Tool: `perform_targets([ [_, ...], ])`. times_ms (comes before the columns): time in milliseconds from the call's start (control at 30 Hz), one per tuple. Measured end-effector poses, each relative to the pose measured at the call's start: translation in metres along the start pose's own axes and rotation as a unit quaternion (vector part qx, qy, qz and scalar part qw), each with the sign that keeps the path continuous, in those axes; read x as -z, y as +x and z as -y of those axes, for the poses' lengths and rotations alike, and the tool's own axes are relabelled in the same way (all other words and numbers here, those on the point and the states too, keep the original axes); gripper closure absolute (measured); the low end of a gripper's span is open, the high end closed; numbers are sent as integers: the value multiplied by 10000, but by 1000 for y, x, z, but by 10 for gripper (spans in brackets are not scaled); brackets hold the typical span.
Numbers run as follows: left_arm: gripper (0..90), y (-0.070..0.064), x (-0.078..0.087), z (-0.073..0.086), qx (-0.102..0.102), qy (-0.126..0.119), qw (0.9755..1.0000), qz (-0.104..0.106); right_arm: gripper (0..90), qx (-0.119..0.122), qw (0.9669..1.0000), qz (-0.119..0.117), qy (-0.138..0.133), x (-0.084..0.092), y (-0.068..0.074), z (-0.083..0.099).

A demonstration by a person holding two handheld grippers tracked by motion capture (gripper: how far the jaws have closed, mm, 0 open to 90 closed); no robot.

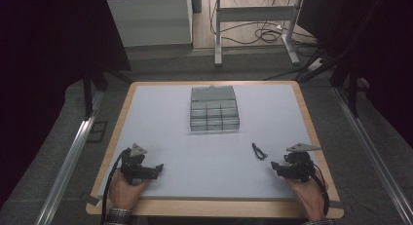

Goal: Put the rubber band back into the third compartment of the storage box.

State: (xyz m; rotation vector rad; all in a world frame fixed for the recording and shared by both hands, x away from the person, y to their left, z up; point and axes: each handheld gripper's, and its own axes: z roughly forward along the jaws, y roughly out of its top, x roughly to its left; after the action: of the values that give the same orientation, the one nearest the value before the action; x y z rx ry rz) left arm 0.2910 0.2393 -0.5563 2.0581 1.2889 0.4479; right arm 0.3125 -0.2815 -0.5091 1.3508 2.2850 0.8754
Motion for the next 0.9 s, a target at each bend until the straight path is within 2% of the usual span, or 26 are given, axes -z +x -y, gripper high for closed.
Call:
perform_targets([
  [200,0,0,0,0,0,0,10000,0,446,73,9999,9,157,-6,-3,-9],
  [400,0,0,0,0,-1,0,10000,0,446,-76,9993,-175,317,-9,-9,-18],
  [700,0,0,0,0,7,-5,10000,2,470,41,9983,-144,557,-14,-15,-29],
  [900,0,0,0,0,6,-4,10000,2,503,124,9970,-207,735,-17,-16,-36],
])
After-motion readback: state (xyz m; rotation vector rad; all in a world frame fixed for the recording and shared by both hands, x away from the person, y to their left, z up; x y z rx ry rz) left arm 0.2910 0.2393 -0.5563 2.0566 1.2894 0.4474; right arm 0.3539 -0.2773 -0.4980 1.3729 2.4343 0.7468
